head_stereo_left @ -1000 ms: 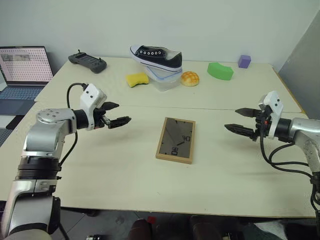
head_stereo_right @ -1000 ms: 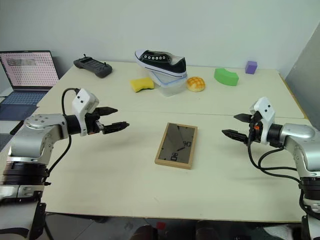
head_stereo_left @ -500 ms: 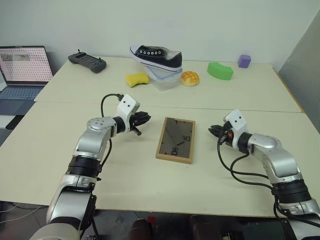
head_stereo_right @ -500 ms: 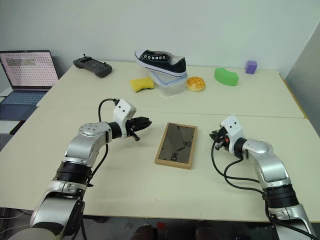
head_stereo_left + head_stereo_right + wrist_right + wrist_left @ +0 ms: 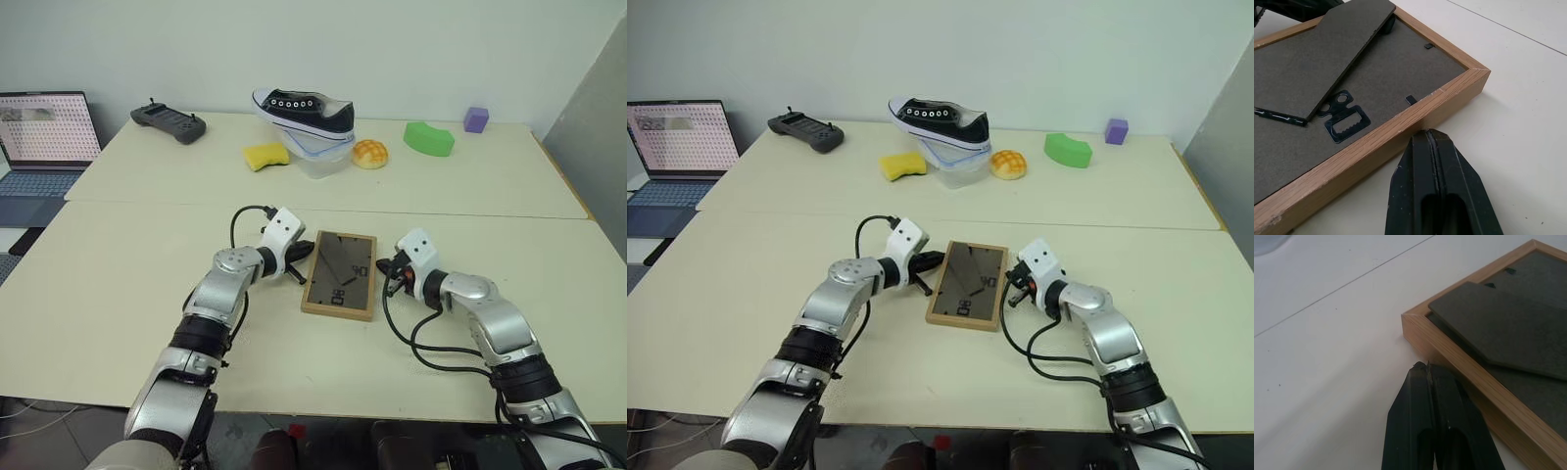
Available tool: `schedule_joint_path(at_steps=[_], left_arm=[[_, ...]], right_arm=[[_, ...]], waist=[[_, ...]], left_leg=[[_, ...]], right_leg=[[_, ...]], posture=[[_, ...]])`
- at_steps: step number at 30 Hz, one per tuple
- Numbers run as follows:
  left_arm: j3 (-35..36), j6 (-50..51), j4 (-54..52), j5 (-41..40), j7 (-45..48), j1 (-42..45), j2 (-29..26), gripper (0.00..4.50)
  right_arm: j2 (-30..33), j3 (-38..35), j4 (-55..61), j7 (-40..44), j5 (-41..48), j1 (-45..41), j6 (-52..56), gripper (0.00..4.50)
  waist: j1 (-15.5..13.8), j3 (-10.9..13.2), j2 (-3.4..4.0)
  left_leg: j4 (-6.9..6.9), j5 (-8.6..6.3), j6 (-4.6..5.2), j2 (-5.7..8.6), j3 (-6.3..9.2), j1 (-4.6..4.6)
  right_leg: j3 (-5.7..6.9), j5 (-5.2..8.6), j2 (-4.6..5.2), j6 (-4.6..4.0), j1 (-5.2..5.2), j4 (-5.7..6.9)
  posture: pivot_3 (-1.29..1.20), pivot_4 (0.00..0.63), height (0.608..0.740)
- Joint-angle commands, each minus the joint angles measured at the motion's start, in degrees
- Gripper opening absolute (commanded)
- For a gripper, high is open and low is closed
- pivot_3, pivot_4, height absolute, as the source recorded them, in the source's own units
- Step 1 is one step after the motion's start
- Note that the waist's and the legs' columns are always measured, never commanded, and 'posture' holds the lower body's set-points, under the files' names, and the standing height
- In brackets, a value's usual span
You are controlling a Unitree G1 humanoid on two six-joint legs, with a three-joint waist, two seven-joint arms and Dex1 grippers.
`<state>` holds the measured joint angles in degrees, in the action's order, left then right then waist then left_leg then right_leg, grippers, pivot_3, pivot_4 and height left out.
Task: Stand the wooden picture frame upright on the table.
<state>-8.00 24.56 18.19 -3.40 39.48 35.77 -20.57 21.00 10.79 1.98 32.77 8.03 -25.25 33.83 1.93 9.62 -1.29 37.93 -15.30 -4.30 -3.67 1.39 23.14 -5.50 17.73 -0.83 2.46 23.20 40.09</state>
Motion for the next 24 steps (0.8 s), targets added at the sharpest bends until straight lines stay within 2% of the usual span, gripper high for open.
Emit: schedule_joint_path(at_steps=[1, 10, 16, 18, 21, 24], left_arm=[[-1.3, 4.4, -9.6, -1.3, 1.8, -2.6, -0.8, 0.04], [1.0, 15.9, -26.5, -4.6, 4.8, -10.9, -8.9, 0.04], [4.1, 20.2, -30.8, -7.0, 7.1, -13.6, -14.6, 0.04], [6.9, 22.6, -31.4, -10.3, 9.3, -14.2, -16.9, 0.04], [12.8, 32.0, -30.7, -19.6, 13.8, -13.9, -19.2, 0.5], [18.8, 50.4, -28.8, -30.6, 16.6, -11.3, -20.2, 1.23]], right_arm=[[-1.6, 1.9, 6.2, 2.9, 2.9, 0.7, 1.4, 0.0], [-0.6, 3.0, 10.9, 5.1, 3.3, 2.0, 4.6, 0.0], [3.9, 1.6, 8.8, 4.8, 0.1, 2.5, 2.1, 0.0], [5.8, 0.5, 9.0, 5.6, 0.4, 3.2, 1.3, 0.0], [8.2, -0.8, 9.9, 7.4, 1.4, 4.6, 0.6, 0.0], [10.0, -1.1, 10.8, 9.6, 2.3, 5.9, -0.2, 0.0]], waist=[[0.0, 0.0, 0.0], [0.1, 0.0, 0.0], [-0.2, 0.0, -0.01], [-0.2, 0.0, -0.01], [-0.1, 0.0, -0.01], [0.1, 0.0, -0.01]], left_leg=[[0.0, 0.0, 0.0, 0.0, 0.0, 0.0], [0.0, 0.0, 0.01, 0.0, 0.02, -0.02], [0.02, 0.0, 0.01, 0.02, 0.02, 0.0], [0.01, -0.01, 0.01, 0.02, 0.01, -0.01], [-0.01, -0.01, 0.02, -0.01, 0.03, -0.03], [-0.01, -0.01, 0.02, -0.01, 0.02, -0.03]], right_leg=[[0.0, 0.0, 0.0, 0.0, 0.0, 0.0], [0.0, 0.0, -0.01, 0.0, 0.0, 0.02], [0.02, 0.0, 0.02, 0.0, -0.03, 0.0], [0.01, 0.0, 0.02, 0.0, -0.03, -0.03], [0.03, 0.01, -0.01, -0.01, -0.03, -0.02], [0.03, 0.01, -0.02, 0.0, -0.02, -0.02]], posture=[[0.0, 0.15, 0.74], [0.0, 0.15, 0.74], [0.0, 0.15, 0.74], [0.0, 0.15, 0.74], [0.0, 0.15, 0.74], [0.0, 0.15, 0.74]])
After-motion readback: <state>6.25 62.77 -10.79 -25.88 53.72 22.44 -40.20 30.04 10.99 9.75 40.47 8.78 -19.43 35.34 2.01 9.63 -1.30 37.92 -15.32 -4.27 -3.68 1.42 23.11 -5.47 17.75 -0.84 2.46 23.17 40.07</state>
